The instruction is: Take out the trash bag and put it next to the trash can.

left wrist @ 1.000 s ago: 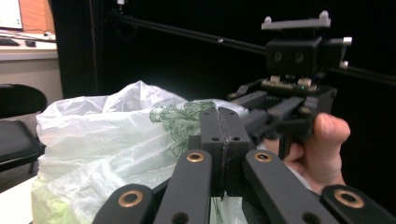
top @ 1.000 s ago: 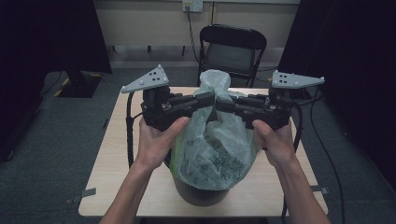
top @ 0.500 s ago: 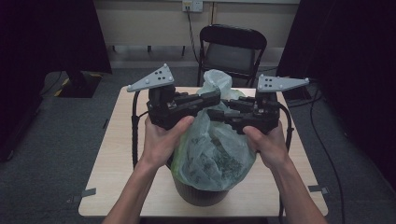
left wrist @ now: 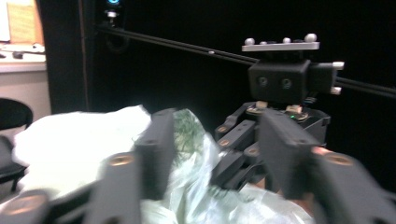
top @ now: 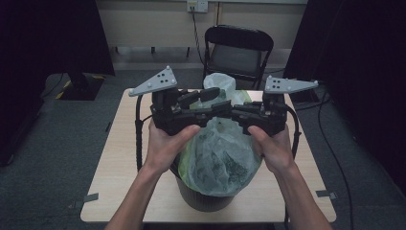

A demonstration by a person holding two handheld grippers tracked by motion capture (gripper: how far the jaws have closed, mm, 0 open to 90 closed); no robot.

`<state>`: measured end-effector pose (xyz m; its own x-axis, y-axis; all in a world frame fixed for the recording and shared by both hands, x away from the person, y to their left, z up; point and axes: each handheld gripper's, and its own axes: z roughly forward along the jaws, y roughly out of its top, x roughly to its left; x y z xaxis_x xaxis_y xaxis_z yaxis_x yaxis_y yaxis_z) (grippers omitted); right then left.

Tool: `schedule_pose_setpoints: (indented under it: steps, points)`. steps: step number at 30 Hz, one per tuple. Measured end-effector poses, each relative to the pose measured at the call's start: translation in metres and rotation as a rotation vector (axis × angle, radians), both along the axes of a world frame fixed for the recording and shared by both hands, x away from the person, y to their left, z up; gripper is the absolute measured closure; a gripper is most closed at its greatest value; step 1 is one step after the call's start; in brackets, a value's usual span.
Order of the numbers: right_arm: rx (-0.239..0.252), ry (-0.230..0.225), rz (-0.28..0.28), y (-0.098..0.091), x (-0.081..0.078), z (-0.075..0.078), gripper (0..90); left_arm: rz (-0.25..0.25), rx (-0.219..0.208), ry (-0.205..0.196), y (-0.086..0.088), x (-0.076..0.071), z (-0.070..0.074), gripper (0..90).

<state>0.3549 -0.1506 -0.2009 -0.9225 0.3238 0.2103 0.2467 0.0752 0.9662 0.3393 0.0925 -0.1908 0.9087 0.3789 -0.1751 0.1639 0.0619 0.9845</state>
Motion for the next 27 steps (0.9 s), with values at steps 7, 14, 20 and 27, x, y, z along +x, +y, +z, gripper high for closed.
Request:
schedule_pose_setpoints:
  steps: [7,14,20,27]
  points:
    - [0.072,-0.035,0.035,-0.005,-0.010,0.018,90.0,0.039,0.022,-0.021,0.010,-0.003,-0.006,19.0]
    - [0.104,-0.033,0.056,0.001,-0.010,0.029,90.0,-0.033,0.048,-0.013,-0.002,0.001,-0.013,16.5]
    - [0.131,-0.036,0.086,0.005,-0.014,0.033,90.0,-0.020,0.095,-0.018,-0.013,-0.002,-0.016,24.9]
    - [0.127,-0.058,0.086,-0.001,-0.015,0.034,79.8,-0.070,0.106,-0.028,-0.015,-0.004,-0.015,82.9]
